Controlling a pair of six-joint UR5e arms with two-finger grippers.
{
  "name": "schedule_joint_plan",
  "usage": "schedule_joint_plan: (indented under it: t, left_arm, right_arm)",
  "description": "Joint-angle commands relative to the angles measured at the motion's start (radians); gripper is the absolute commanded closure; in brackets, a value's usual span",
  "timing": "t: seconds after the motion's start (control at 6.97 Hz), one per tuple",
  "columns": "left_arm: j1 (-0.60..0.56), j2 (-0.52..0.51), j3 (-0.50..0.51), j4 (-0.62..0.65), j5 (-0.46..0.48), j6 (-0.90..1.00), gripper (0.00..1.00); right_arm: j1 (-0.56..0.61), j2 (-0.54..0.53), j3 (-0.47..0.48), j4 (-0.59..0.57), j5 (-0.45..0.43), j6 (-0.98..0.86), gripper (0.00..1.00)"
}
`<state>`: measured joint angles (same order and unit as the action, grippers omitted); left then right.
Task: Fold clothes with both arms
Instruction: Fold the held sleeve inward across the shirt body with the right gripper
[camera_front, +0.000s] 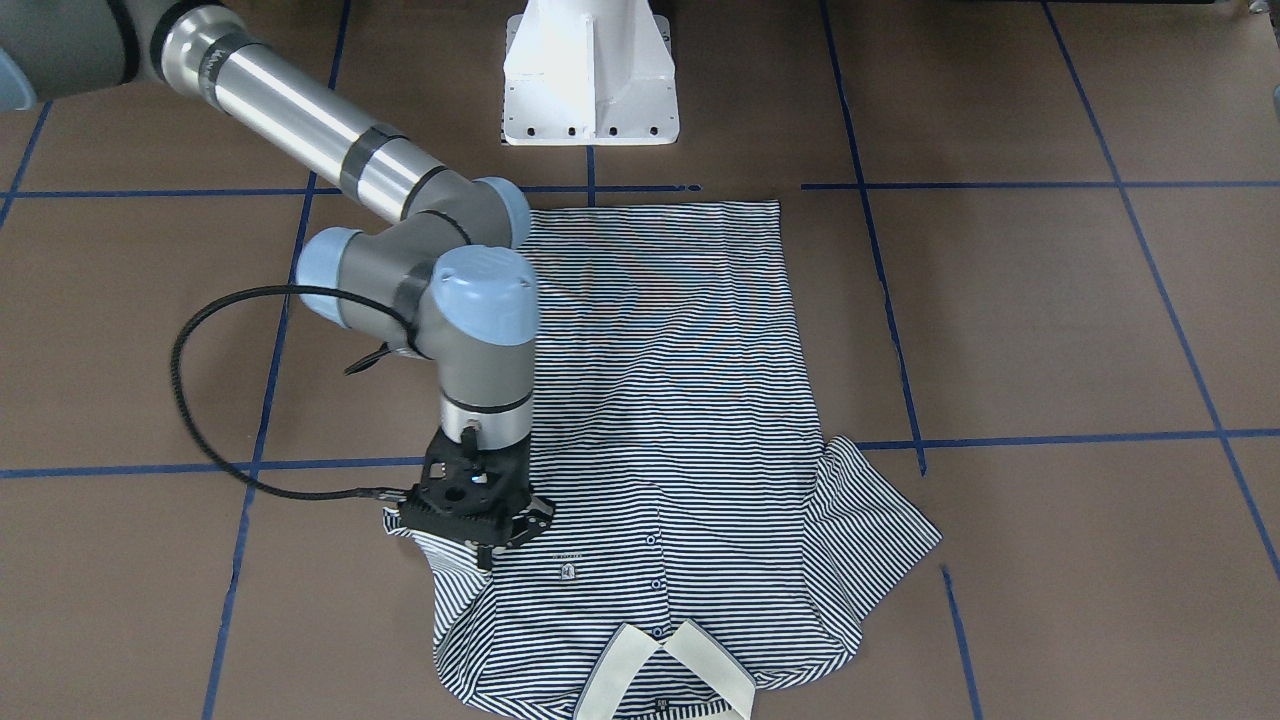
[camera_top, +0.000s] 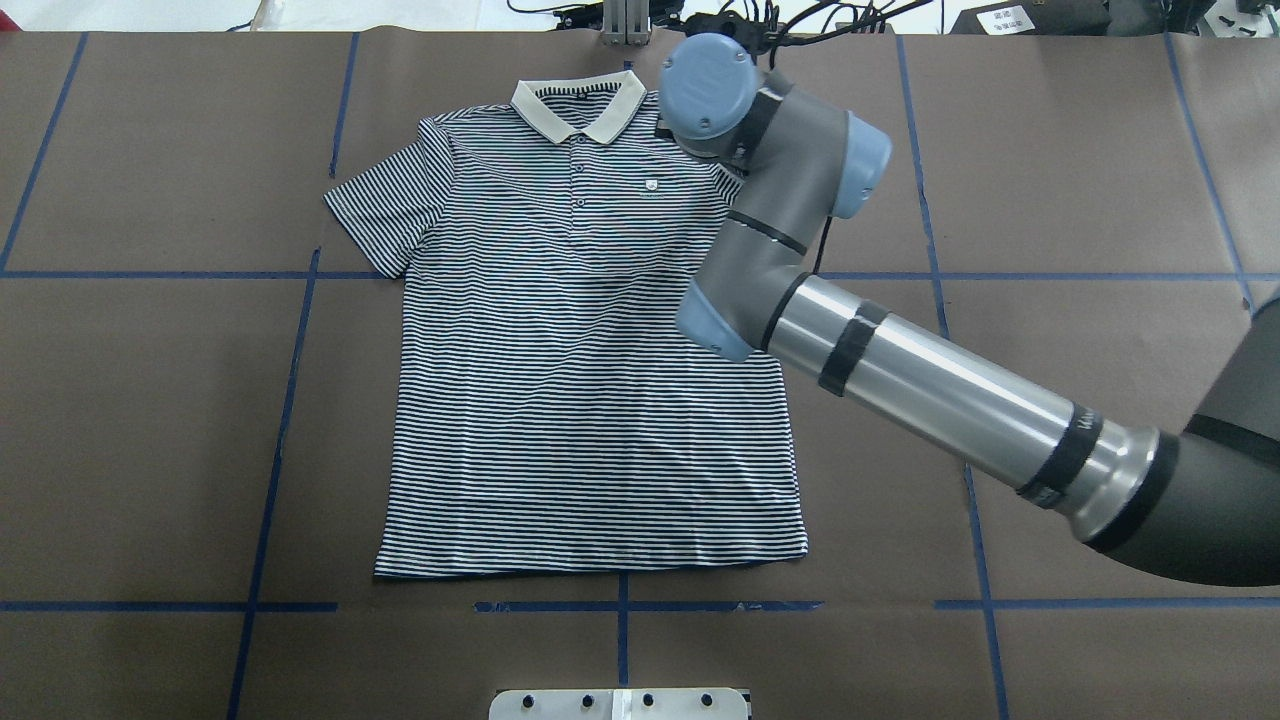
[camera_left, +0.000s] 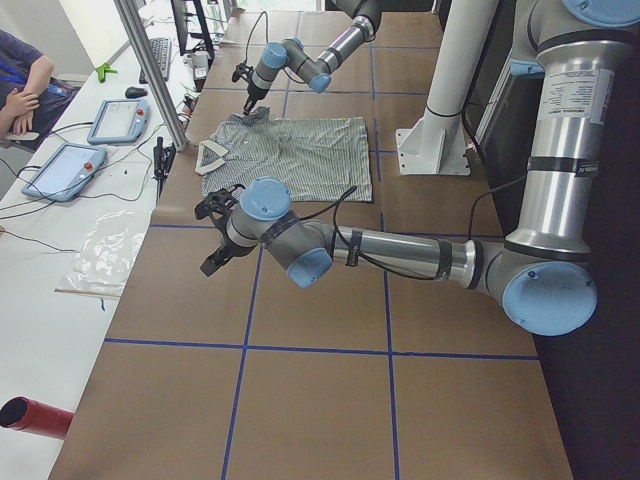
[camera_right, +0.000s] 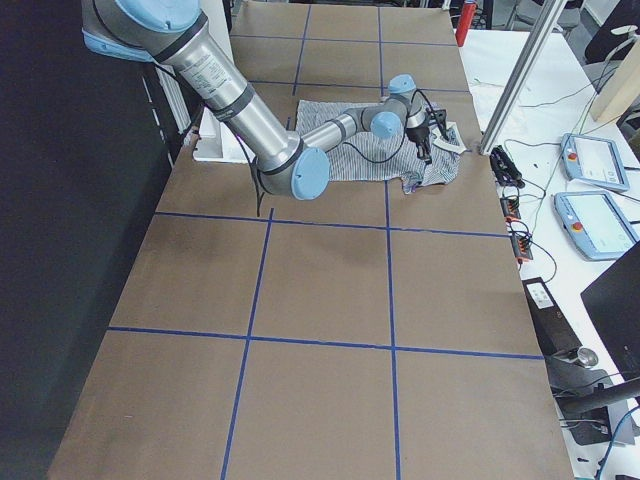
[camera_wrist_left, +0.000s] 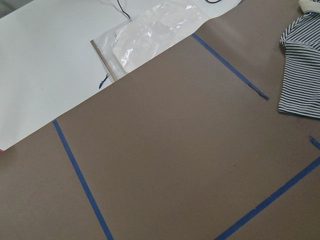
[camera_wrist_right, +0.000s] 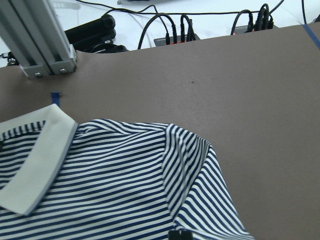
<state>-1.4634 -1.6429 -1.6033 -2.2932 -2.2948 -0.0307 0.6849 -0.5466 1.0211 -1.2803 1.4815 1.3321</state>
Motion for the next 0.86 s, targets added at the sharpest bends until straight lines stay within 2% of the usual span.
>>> schedule_joint_plan:
  t: [0.0, 0.72]
  left_arm:
    - [0.002, 0.000, -0.001, 0.000, 0.000, 0.000, 0.00]
    - [0.000, 0.000, -0.003, 0.000, 0.000, 0.000, 0.00]
  right_arm:
    - [-0.057, 0.109, -0.121, -0.011, -0.087, 0.079, 1.00]
    - [-0.077, 0.129, -0.131, -0.010, -0.098, 0.078, 1.00]
